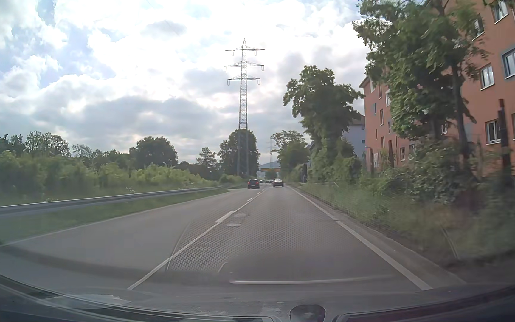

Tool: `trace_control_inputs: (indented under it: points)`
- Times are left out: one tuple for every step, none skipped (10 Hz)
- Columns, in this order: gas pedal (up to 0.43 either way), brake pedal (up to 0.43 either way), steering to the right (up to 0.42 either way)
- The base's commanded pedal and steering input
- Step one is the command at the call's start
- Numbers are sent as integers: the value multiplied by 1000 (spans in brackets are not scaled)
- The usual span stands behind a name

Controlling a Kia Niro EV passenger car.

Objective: Follow the waypoints while adhering to traffic rules and regulations

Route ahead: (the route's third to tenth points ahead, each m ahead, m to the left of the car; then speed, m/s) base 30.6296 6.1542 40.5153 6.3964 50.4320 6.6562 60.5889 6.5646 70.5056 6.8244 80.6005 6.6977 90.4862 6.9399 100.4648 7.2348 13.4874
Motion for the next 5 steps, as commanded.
trace_control_inputs:
  points:
    - [118,0,-1]
    - [118,0,0]
    - [118,0,-1]
    - [118,0,0]
    - [118,0,-1]
